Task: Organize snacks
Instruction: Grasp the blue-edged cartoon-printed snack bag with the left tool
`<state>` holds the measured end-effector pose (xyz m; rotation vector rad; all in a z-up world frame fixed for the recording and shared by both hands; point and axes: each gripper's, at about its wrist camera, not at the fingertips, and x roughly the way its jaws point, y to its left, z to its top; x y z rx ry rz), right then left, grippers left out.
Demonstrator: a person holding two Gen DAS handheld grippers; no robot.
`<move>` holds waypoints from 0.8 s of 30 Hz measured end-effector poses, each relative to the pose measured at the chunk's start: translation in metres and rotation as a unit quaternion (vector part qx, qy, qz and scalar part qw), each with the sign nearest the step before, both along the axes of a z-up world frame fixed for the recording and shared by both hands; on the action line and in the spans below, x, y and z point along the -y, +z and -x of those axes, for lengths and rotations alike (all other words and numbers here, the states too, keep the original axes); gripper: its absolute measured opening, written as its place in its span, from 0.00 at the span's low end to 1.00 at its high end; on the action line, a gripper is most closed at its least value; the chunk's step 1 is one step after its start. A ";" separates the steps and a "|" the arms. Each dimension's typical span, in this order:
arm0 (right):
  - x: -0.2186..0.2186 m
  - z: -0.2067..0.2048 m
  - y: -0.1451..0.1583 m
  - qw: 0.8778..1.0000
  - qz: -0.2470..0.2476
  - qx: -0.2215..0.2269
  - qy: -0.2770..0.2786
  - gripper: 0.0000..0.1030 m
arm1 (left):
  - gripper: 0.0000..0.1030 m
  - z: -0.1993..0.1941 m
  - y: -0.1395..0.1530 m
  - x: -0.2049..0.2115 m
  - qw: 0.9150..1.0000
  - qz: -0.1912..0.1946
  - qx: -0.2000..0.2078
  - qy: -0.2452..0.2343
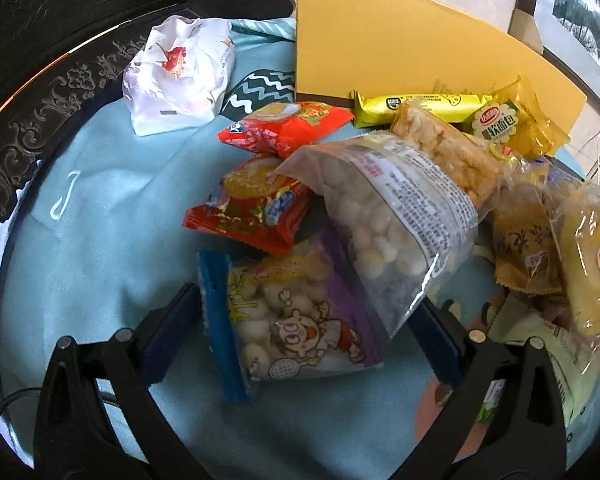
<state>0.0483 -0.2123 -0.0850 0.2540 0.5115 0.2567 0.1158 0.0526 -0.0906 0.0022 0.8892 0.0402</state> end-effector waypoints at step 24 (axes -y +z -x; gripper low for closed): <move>0.011 -0.004 -0.005 1.000 -0.013 -0.005 -0.021 0.99 | 0.41 0.066 0.012 0.020 0.995 0.077 0.011 -0.057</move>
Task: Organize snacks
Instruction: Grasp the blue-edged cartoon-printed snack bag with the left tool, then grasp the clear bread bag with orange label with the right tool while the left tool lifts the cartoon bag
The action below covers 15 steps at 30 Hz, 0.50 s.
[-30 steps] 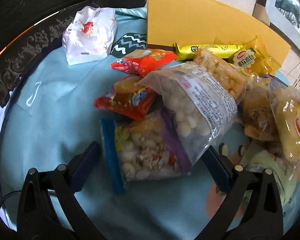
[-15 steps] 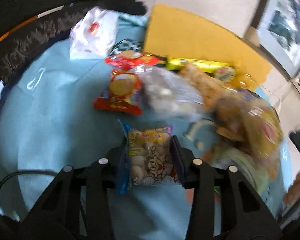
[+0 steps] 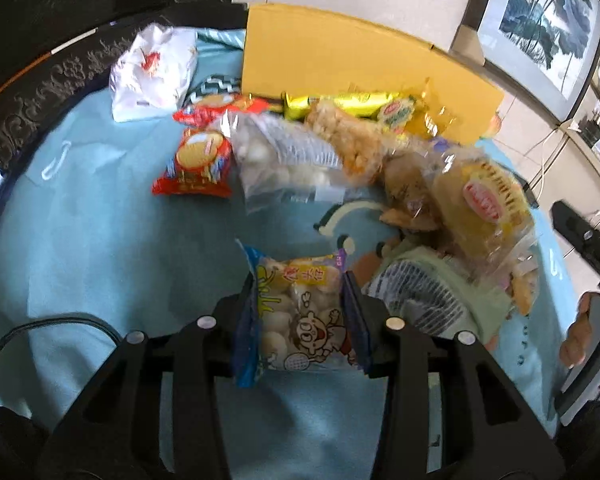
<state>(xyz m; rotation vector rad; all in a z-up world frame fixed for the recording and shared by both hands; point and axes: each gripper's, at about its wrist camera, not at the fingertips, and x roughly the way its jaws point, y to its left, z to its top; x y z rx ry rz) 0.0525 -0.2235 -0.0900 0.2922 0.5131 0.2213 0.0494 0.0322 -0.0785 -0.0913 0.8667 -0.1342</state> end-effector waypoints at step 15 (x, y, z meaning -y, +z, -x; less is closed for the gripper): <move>-0.011 0.013 -0.015 0.984 0.158 -0.074 0.041 0.99 | 0.45 0.002 -0.009 -0.004 1.000 0.006 0.016 -0.014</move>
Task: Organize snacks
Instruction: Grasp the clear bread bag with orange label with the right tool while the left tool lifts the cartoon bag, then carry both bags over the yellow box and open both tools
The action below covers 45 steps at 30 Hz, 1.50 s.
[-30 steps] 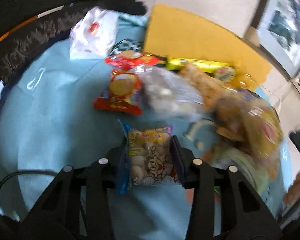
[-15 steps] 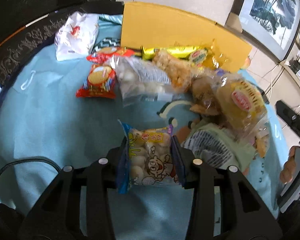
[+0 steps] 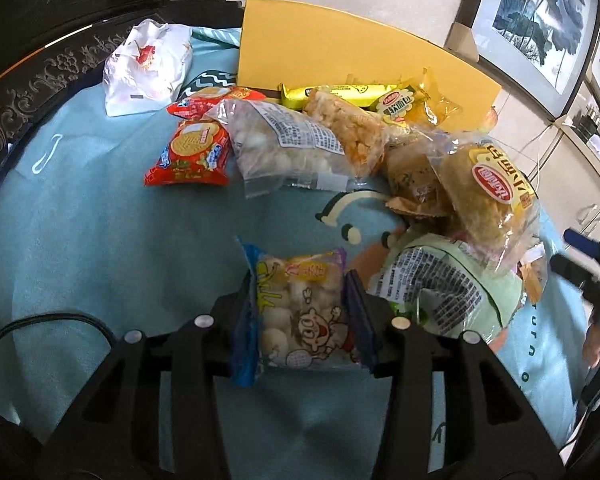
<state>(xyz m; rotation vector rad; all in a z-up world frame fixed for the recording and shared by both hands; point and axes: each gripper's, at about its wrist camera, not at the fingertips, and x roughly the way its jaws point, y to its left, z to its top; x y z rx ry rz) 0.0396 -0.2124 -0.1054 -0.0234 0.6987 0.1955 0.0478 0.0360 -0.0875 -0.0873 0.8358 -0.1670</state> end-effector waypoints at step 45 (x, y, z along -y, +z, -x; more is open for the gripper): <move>0.005 0.013 0.104 0.984 -0.067 0.163 0.001 0.55 | 0.41 0.002 0.130 0.037 0.993 0.008 0.112 -0.031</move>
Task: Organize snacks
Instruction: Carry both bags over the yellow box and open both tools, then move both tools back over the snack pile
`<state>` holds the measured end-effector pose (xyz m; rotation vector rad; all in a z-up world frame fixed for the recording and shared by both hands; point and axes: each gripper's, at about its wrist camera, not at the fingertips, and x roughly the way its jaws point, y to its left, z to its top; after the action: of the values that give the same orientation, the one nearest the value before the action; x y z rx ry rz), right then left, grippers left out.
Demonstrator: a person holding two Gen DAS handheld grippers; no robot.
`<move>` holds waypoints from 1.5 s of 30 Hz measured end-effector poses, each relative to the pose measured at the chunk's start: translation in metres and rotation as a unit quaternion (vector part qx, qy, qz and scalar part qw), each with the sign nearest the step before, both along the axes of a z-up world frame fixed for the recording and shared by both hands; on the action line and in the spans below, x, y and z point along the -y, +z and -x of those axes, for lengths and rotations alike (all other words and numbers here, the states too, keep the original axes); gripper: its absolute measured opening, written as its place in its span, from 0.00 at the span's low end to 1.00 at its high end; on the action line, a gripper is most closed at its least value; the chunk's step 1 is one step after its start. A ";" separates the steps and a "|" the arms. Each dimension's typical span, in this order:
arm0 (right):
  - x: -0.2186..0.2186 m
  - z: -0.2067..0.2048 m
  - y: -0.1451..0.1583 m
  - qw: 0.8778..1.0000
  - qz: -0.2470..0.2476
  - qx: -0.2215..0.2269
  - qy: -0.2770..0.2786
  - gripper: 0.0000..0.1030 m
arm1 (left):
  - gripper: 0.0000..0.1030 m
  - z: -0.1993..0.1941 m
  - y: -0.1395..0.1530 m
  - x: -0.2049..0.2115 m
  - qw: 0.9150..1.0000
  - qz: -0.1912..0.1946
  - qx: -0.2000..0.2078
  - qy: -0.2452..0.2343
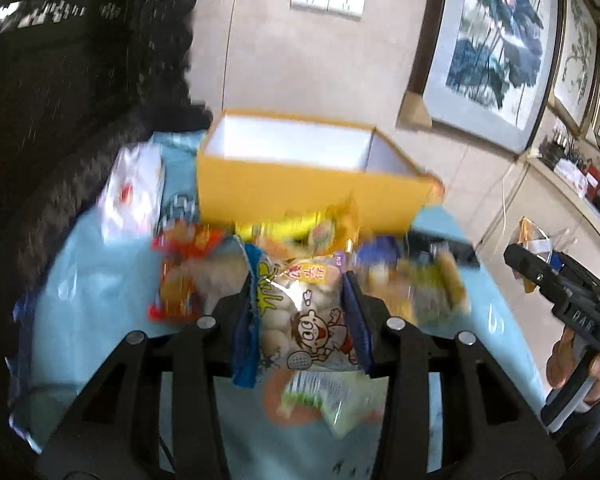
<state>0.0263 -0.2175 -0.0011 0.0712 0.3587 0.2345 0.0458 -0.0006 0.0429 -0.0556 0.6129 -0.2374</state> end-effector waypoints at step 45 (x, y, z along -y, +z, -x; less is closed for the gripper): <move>0.017 -0.043 -0.012 0.995 -0.084 -0.029 -0.046 0.99 | 0.98 -0.058 0.019 -0.003 0.994 -0.077 -0.019 0.072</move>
<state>0.0692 -0.2349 -0.0133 0.2595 0.3913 0.1705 0.1039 0.0020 0.0623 0.0453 0.6609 -0.0486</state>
